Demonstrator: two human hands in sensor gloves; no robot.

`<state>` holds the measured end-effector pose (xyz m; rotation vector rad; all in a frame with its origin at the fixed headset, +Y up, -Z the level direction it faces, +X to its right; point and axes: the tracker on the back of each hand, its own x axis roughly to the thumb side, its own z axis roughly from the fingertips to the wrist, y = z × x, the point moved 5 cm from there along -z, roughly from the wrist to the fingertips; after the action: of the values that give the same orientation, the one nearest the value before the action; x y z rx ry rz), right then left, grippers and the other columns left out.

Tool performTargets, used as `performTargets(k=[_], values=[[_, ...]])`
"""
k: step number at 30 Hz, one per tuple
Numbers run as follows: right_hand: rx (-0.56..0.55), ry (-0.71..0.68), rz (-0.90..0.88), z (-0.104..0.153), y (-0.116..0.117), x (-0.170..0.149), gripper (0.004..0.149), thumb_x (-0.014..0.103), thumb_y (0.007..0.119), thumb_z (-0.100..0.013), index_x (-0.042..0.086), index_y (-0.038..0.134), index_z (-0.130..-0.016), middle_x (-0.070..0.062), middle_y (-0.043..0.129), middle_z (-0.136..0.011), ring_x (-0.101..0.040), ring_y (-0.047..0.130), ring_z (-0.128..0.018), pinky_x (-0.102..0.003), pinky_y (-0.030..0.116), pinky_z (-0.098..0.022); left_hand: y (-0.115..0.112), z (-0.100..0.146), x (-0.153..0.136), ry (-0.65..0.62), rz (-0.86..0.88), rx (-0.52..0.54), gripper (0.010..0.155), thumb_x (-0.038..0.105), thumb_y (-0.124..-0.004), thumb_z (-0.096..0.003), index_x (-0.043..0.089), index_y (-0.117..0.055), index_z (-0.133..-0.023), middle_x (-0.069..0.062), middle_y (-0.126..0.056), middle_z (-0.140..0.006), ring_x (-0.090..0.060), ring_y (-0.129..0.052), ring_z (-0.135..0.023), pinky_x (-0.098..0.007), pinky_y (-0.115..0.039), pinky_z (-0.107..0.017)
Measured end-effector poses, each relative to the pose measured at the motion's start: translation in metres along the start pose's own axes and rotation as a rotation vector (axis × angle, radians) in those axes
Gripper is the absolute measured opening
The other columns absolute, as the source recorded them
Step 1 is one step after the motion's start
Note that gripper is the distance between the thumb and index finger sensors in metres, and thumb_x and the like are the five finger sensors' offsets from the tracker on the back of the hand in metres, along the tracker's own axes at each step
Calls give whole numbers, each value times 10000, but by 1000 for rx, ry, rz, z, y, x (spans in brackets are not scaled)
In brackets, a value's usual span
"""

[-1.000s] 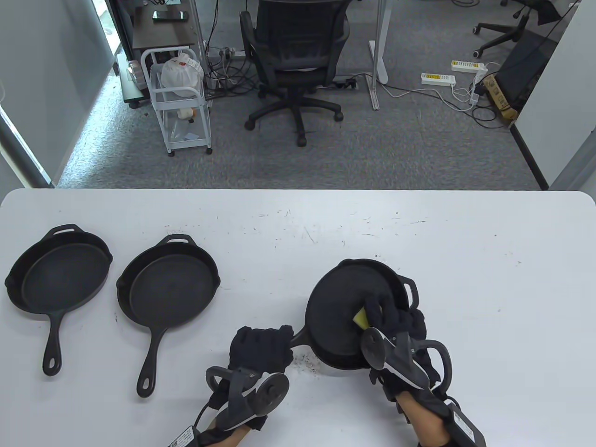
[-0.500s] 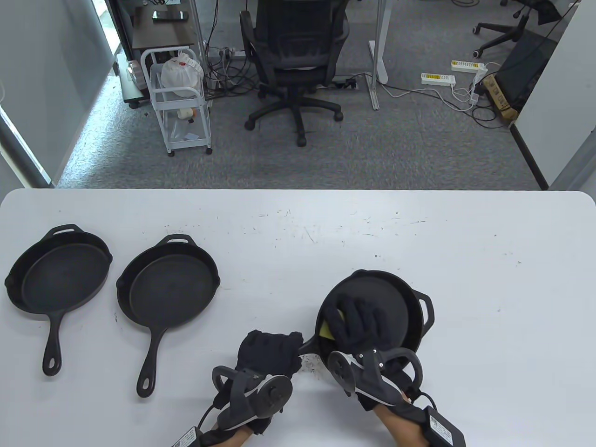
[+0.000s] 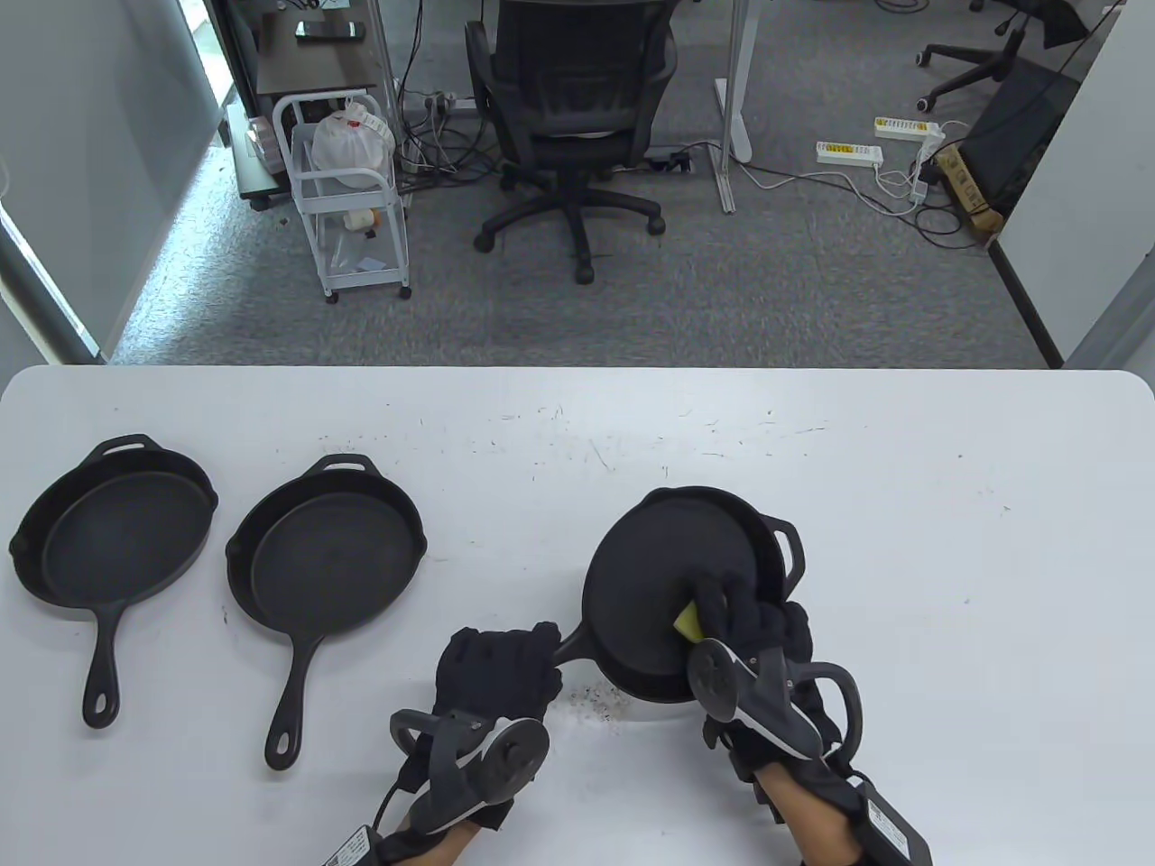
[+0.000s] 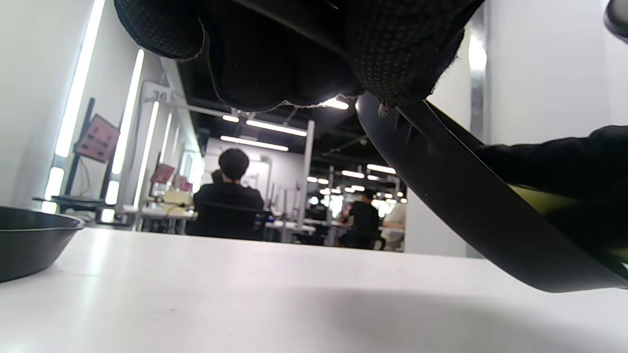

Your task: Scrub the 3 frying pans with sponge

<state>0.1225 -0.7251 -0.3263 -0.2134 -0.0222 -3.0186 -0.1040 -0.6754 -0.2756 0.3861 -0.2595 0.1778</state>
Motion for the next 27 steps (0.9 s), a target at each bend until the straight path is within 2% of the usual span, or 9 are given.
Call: performTargets(k=[2,6,10,15,20,22,25,27], values=[[-9,-46,26,3,1,14,781,481,793,-439,321,351,-1062,-74,566,-1118,-340,751,-906,-613,486,-736,-1,0,-3,14,22,-2,579,393,-846,-472,232,-775,-1024,-22,-925,-884,-275,-919,-792,-629,-669,-722],[-118,-127,76,10,-7,38,776,491,779,-439,342,335,-1057,-52,535,-1135,-321,722,-963,-603,490,-744,-4,1,5,-11,27,-18,576,397,-844,-473,232,-778,-1021,-22,-931,-878,-271,-925,-777,-623,-684,-714],[-193,-121,63,12,-15,42,778,496,763,-444,348,304,-1055,-47,480,-1151,-344,648,-1022,-609,469,-750,-7,3,21,-70,24,-28,583,400,-852,-464,237,-780,-1019,-15,-934,-877,-264,-931,-778,-622,-690,-714],[-215,20,27,5,-20,16,788,499,752,-449,334,280,-1058,-56,475,-1154,-361,642,-1029,-616,463,-748,-6,7,36,-148,-56,4,586,409,-864,-458,247,-784,-1015,-6,-938,-876,-258,-933,-780,-624,-684,-725],[-176,153,-86,-9,-11,-27,773,495,738,-455,326,285,-1058,-63,508,-1142,-356,691,-995,-619,461,-747,-5,8,39,-143,-75,16,582,405,-855,-462,239,-783,-1016,-13,-935,-879,-265,-929,-781,-630,-676,-726],[-157,161,-96,-10,-9,-35,773,491,745,-456,329,288,-1058,-61,516,-1137,-345,707,-975,-617,461,-747,-5,7,36,-126,-82,13,586,406,-856,-461,240,-780,-1018,-11,-934,-880,-264,-932,-778,-628,-683,-723],[-213,146,-116,-2,-20,-41,764,488,754,-453,328,319,-1059,-60,558,-1121,-331,752,-925,-611,481,-745,-5,2,24,-51,-81,-8,627,392,-913,-444,238,-759,-1032,-13,-927,-884,-267,-930,-777,-620,-701,-711],[-271,138,-126,6,-31,-41,759,490,756,-452,330,332,-1060,-58,571,-1117,-327,760,-915,-608,490,-744,-5,-1,14,2,-151,-9,668,363,-946,-438,240,-722,-1055,3,-915,-885,-247,-938,-764,-601,-731,-696]])
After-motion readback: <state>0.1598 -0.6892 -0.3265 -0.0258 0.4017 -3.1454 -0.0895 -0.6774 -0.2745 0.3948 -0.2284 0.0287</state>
